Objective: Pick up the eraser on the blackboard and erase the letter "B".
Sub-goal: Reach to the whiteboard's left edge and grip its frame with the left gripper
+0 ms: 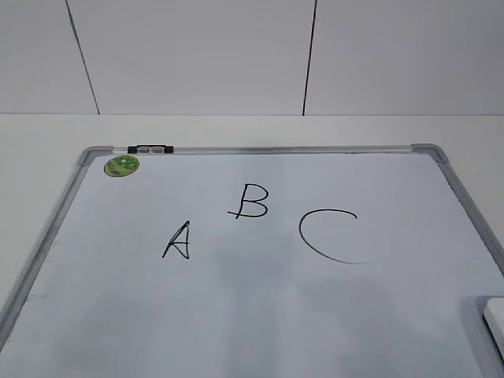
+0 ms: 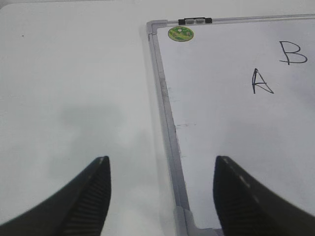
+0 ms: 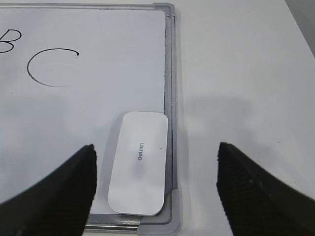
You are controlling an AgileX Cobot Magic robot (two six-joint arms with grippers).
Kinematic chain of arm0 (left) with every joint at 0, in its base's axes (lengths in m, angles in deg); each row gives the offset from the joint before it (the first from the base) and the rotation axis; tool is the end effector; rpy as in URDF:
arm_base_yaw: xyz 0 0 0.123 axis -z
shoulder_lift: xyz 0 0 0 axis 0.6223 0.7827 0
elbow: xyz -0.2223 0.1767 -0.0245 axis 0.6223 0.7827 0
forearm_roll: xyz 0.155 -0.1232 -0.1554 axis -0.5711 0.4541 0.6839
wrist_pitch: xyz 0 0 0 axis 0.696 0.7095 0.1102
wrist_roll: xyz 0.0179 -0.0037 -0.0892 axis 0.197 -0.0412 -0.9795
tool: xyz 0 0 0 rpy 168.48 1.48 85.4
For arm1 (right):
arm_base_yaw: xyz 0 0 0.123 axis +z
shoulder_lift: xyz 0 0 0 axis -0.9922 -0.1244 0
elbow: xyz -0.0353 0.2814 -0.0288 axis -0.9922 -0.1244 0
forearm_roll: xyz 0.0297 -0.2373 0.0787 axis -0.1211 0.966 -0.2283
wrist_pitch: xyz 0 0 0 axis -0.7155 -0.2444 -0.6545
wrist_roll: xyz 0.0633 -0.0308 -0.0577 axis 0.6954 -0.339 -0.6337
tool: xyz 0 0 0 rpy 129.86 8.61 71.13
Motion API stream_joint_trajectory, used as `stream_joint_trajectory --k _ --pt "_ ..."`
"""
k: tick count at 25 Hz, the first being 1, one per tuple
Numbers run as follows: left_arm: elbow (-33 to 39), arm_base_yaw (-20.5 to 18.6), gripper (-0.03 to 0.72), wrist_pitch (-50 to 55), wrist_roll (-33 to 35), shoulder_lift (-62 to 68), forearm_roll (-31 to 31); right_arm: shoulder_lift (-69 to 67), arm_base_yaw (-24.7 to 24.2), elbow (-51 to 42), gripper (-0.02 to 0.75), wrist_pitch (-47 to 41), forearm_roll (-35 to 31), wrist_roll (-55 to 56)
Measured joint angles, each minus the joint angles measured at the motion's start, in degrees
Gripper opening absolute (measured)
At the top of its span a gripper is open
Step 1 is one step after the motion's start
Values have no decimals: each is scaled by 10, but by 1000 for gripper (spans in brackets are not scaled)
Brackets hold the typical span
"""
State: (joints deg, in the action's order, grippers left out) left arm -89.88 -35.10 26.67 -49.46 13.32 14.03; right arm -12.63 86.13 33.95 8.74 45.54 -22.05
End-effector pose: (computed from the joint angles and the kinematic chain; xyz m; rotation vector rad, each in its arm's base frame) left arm -0.0066 -0.0072 0.2757 0.0686 2.0933 -0.1484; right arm -0.0109 -0.0055 0.2700 -0.0723 2.1139 -0.0459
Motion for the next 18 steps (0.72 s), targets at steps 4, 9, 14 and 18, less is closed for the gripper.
stream_joint_trajectory --k 4,9,14,18 --pt "0 0 486 0 0 0 0 0 0 0 594 0 0 0" --pt "0 0 482 0 0 0 0 0 0 0 594 0 0 0" --pt "0 0 480 0 0 0 0 0 0 0 594 0 0 0" --pt "0 0 478 0 0 0 0 0 0 0 594 0 0 0"
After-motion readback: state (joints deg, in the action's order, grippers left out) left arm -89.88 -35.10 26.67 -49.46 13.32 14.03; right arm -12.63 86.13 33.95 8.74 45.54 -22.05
